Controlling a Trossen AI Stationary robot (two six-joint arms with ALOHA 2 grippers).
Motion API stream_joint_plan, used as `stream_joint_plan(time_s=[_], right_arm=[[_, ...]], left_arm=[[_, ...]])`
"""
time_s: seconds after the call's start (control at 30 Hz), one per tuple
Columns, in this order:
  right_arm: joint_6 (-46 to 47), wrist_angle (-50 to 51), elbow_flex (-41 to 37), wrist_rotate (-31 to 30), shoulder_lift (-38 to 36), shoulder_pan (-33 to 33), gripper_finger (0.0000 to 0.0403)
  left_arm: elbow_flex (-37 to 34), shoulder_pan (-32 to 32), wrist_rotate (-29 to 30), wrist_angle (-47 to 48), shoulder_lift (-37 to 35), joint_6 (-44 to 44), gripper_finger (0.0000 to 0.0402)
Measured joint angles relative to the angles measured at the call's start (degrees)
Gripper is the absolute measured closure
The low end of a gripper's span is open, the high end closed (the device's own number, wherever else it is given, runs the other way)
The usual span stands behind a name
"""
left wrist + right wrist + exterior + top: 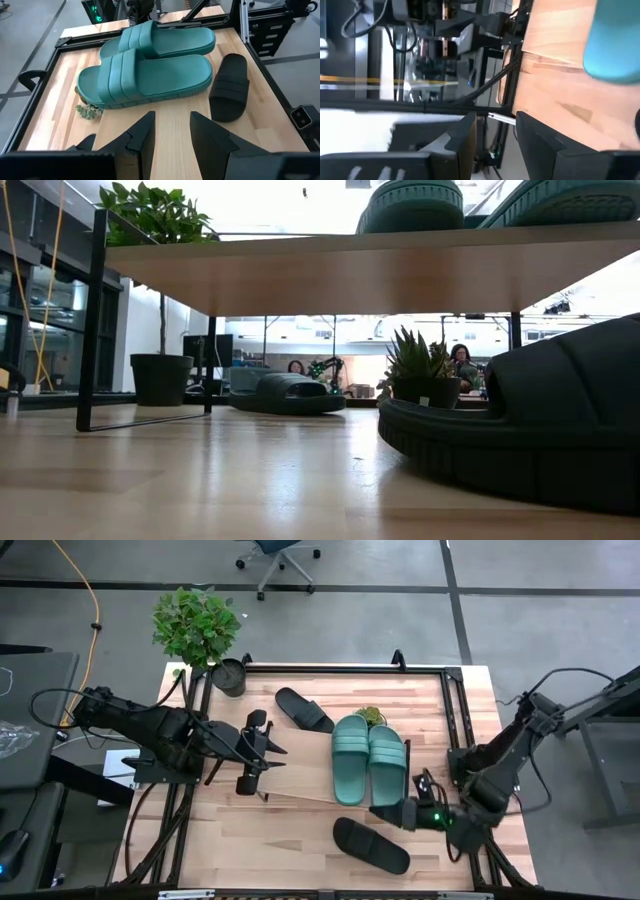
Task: Pick and place slides into the shelf
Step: Put the bottom black slipper on the shelf
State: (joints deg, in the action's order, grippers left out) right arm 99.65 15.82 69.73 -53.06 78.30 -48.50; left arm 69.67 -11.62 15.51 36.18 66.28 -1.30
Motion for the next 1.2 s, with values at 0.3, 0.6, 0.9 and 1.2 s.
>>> stream_joint_plan(time_s=[0.3,0.6,0.9,1.2], right_arm=[[23.00,2.86,4.53,-2.04,13.25,-5.55,0.0275],[34.02,4.65,9.57,2.65,22.59,-8.38,0.0275],[34.52,13.41,11.00,6.83,24.17,-6.54,0.0275],[34.50,20.68,11.02,5.15,24.15,-8.04,0.0275]], left_arm=[[0.00,0.00,0.22,-0.07,0.04,-0.90,0.0291],[0.00,0.00,0.52,-0.09,0.04,-3.58,0.0291],[0.00,0.00,0.37,-0.02,0.09,-1.82,0.0291],[0.00,0.04,-2.78,-0.02,0.09,1.76,0.0291]])
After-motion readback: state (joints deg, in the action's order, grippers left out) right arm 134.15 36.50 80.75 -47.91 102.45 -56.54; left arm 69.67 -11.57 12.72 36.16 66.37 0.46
